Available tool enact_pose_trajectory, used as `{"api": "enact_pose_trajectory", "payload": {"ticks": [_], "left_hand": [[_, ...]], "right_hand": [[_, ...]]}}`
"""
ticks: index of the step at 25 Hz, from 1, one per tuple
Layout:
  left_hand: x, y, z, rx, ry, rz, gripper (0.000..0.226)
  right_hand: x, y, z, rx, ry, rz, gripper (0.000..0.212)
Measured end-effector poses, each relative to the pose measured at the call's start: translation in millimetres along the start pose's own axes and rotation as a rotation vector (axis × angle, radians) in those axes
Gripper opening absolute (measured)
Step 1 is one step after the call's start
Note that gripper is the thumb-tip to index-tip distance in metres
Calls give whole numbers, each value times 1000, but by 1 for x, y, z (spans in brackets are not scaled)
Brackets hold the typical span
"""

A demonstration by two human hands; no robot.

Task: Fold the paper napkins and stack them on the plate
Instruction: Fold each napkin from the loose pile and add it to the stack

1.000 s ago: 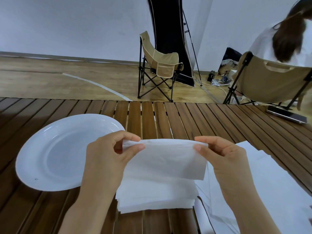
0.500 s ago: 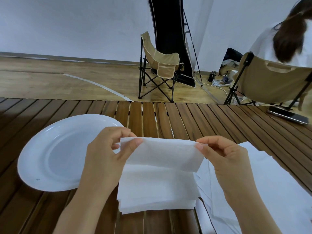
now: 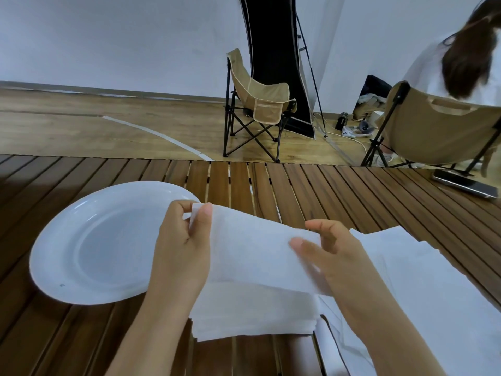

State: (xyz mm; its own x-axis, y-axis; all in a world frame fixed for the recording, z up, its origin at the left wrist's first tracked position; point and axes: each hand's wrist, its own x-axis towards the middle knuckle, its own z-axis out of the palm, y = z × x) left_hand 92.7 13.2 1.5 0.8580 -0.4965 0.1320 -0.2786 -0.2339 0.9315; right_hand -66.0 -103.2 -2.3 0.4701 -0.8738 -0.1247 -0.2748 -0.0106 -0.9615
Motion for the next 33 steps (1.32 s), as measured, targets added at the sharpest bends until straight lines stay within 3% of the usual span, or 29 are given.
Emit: {"api": "enact_pose_trajectory", "payload": {"ticks": [3,8,10,15,22,33], "left_hand": [[2,-8,-1,83,19,-88,23],[-2,-19,-5,268,-63,-117,16],[-2,-24,-6,332,-135,-108,6],[-5,-30,-6,374,-257,-173,15],[-3,-33,-7,417,-262,-160,15],[-9,-30,-2,608,-323,-53,22]], "right_hand": [[3,6,0,13,47,48,33],[6,16,3,-153,204,-3,10],[8,18,3,-206,200,-8,12],[10,24,1,-301,160,-3,20],[13,26,-2,-440,171,-7,22],[8,28,-4,-654,19,16,23]]}}
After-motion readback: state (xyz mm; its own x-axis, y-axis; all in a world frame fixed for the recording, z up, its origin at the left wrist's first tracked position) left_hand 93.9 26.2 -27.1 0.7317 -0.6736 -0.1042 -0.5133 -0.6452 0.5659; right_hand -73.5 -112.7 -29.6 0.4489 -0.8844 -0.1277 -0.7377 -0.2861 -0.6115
